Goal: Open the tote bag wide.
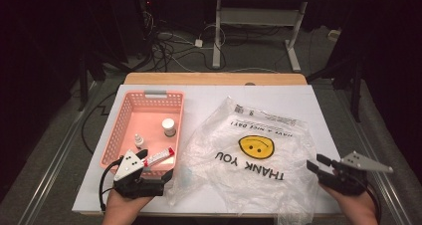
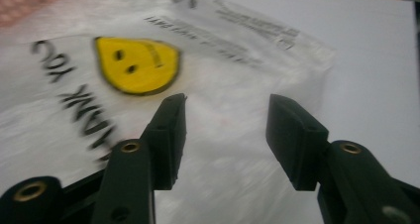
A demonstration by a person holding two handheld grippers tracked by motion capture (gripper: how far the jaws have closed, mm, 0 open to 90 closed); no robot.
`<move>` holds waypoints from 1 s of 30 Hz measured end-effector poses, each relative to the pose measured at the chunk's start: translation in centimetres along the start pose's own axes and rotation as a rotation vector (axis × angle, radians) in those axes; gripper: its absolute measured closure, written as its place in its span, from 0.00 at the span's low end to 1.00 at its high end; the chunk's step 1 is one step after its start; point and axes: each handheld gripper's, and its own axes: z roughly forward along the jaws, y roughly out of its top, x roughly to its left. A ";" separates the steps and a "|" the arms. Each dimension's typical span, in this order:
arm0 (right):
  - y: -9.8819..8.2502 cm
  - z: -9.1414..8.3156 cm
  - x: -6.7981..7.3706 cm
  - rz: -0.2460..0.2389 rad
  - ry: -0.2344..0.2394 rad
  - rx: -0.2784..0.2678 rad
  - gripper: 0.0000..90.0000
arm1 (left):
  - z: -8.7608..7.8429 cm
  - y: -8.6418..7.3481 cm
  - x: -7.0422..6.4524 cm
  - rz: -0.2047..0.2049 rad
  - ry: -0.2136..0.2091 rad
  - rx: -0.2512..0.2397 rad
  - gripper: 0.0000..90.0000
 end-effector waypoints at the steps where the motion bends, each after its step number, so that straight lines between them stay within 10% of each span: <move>1: 0.5 0.7 -0.7 0.002 -0.019 0.004 0.54 | -0.1 0.0 0.0 0.004 -0.006 0.004 0.00; 8: 3.0 7.2 -6.4 0.098 -0.058 0.059 0.30 | 0.0 -0.1 0.2 0.017 -0.003 0.012 0.00; 9: 3.3 8.9 -7.9 0.171 -0.028 0.071 0.25 | 0.1 -0.1 0.2 0.013 0.000 0.010 0.00; 15: 3.7 12.7 -9.3 0.117 -0.058 0.160 0.25 | 0.2 -0.2 0.3 0.000 -0.001 0.017 0.00; 20: 3.8 13.3 -8.7 0.062 -0.030 0.203 0.49 | 0.2 -0.1 0.3 0.001 -0.004 0.009 0.00; 22: 3.8 13.3 -7.3 -0.045 -0.025 0.215 0.69 | 0.2 -0.1 0.1 0.015 0.005 0.008 0.00; 27: 3.6 13.1 -6.7 -0.066 0.035 0.213 0.99 | 0.2 -0.1 -0.1 0.020 0.001 0.012 0.00; 30: 3.7 13.1 -6.6 -0.063 0.042 0.213 1.00 | 0.2 0.0 -0.2 0.016 -0.003 0.009 0.00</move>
